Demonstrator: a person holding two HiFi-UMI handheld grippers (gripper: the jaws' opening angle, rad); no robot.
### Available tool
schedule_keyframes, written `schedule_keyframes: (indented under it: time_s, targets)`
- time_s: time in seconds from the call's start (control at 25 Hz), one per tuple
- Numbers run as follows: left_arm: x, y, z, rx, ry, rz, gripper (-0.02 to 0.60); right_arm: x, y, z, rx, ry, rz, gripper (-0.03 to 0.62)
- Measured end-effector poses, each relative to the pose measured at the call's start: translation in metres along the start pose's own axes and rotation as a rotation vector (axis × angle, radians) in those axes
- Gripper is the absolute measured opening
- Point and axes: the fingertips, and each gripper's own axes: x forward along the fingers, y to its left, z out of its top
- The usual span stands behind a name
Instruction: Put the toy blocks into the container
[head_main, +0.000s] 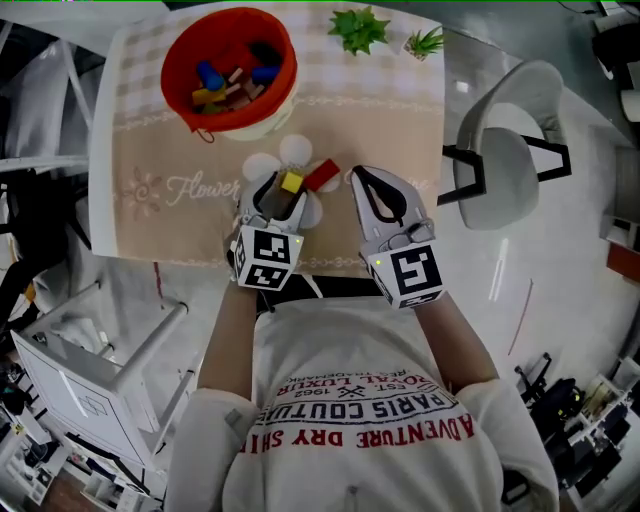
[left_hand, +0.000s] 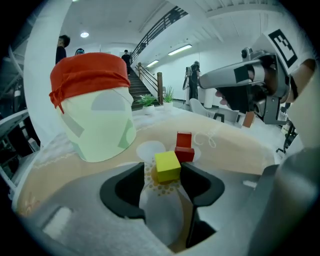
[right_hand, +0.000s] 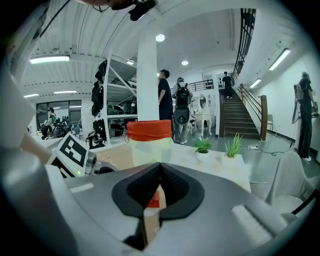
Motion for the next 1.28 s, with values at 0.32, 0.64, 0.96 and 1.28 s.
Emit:
schedule_keyframes:
  time_s: [0.32,0.64,0.96,1.28]
  targets:
    - [-0.004,0.002,0.001,-0.014,-0.022,0.023,0.15,-0.005,-0.002,-0.004,-0.008,0.006,0.006,0.002]
    - [-0.033,0.013,0.023,-0.022,-0.072,0.05,0.15,-0.012,0.005,0.013,-0.02,-0.019,0.006,0.002]
    - [-0.095,0.037,0.089,0.051,-0.221,0.103,0.15,-0.012,0.023,0.058,-0.043,-0.081,0.003,0.002]
    - [-0.138,0.075,0.141,0.114,-0.319,0.142,0.15,-0.005,0.035,0.11,-0.074,-0.15,-0.027,0.002]
